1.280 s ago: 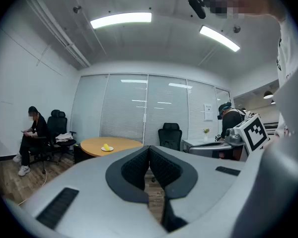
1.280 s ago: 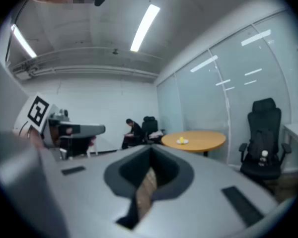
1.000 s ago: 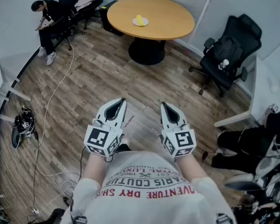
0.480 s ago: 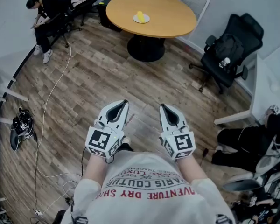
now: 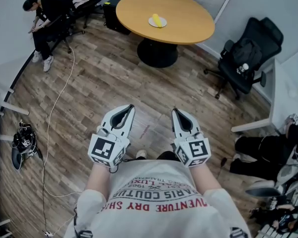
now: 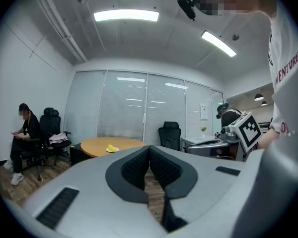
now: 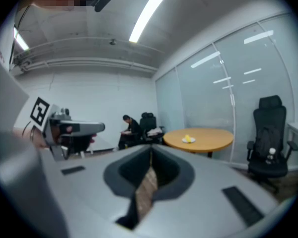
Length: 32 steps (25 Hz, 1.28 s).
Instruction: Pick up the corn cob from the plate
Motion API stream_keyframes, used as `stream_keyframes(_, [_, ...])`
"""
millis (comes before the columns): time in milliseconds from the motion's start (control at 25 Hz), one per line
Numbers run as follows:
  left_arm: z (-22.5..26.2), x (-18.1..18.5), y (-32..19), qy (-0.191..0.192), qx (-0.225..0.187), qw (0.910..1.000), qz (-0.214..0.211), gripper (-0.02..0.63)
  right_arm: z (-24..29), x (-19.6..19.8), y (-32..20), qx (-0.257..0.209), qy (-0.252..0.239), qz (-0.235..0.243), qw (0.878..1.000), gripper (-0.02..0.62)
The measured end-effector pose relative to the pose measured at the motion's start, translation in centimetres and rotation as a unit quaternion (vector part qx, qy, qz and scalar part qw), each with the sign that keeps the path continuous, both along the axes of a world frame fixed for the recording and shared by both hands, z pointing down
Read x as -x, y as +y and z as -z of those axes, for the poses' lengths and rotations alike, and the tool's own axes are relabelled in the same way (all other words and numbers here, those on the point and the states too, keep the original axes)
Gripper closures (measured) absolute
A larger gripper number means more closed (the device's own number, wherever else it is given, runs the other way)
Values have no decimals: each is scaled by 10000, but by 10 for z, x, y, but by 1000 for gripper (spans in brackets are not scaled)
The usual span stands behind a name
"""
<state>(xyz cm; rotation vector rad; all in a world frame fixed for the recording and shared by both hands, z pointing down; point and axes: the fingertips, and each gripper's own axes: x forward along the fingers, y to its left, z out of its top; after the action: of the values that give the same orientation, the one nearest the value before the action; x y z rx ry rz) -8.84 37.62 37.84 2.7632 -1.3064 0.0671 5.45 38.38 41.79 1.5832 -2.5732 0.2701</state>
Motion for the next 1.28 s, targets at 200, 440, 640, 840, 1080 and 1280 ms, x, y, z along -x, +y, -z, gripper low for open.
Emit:
stream_keyframes(200, [-9, 27, -22, 50, 114, 9998, 171, 571, -6, 28, -23, -28, 331, 192, 9993, 566])
stream_keyframes(440, [-23, 37, -59, 34, 237, 9988, 430, 571, -15, 39, -70, 60, 207, 400, 9990, 566])
stream_keyframes(640, [-28, 35, -105, 26, 298, 9972, 691, 571, -23, 32, -125, 124, 117, 593, 9981, 566])
stream_keyframes(840, [-17, 13, -173, 11, 224, 9960, 859, 571, -13, 12, -201, 53, 39, 743, 9972, 565])
stream_keyframes(1080, [-10, -30, -255, 72, 152, 9951, 977, 571, -6, -27, -284, -17, 42, 888, 9960, 566])
stream_keyframes(1280, [-14, -61, -307, 174, 192, 9945, 1015, 571, -9, -57, -338, -24, 98, 952, 9954, 566])
